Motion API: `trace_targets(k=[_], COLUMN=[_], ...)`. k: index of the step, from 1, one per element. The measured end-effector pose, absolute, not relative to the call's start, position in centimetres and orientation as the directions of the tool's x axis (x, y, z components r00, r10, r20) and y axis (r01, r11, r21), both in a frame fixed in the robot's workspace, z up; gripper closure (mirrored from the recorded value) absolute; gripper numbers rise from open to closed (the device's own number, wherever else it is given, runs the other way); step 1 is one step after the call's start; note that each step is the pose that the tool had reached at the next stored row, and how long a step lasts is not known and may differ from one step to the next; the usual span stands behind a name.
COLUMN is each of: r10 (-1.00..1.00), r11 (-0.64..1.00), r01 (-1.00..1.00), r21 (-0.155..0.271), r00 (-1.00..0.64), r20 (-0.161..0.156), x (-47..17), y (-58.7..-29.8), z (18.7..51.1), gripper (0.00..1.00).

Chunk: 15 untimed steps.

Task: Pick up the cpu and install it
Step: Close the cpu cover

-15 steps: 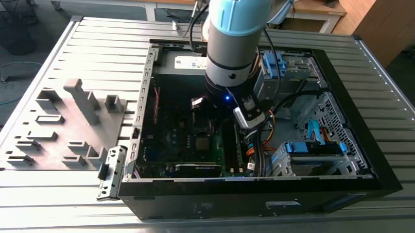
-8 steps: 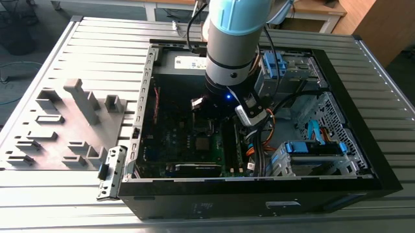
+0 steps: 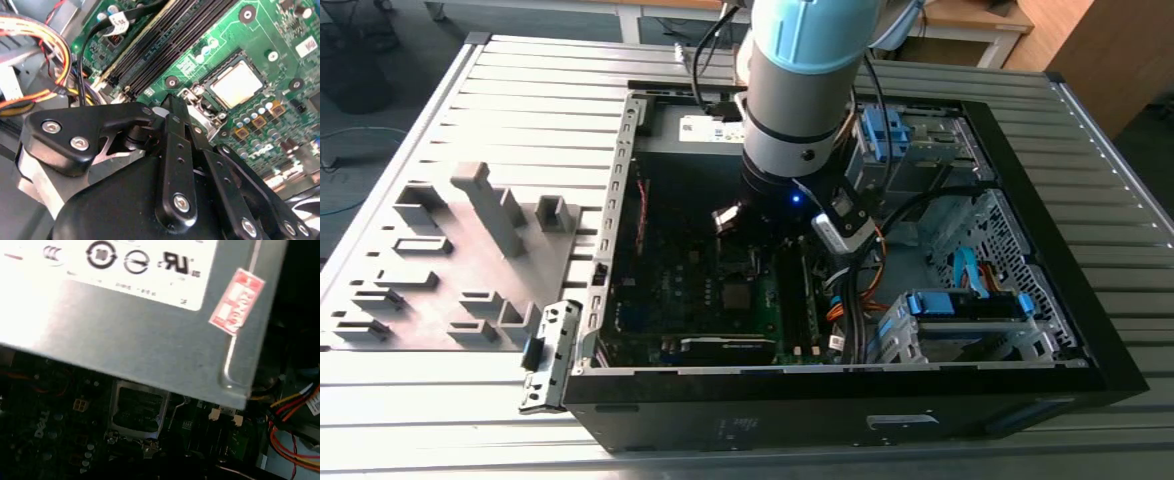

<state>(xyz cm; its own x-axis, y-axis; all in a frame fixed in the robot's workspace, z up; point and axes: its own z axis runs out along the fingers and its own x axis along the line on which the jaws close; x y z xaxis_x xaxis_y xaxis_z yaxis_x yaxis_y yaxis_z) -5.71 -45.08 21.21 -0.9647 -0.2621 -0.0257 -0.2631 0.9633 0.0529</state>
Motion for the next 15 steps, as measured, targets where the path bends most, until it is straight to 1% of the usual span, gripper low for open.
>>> trace_targets(k=[15], r10=[-0.512], r11=[0.857], r01=[-0.513], r21=[0.053], r00=[-0.858], r20=[-0.026], x=[-5.71], y=[-45.08], z=[21.1], gripper=[0.89])
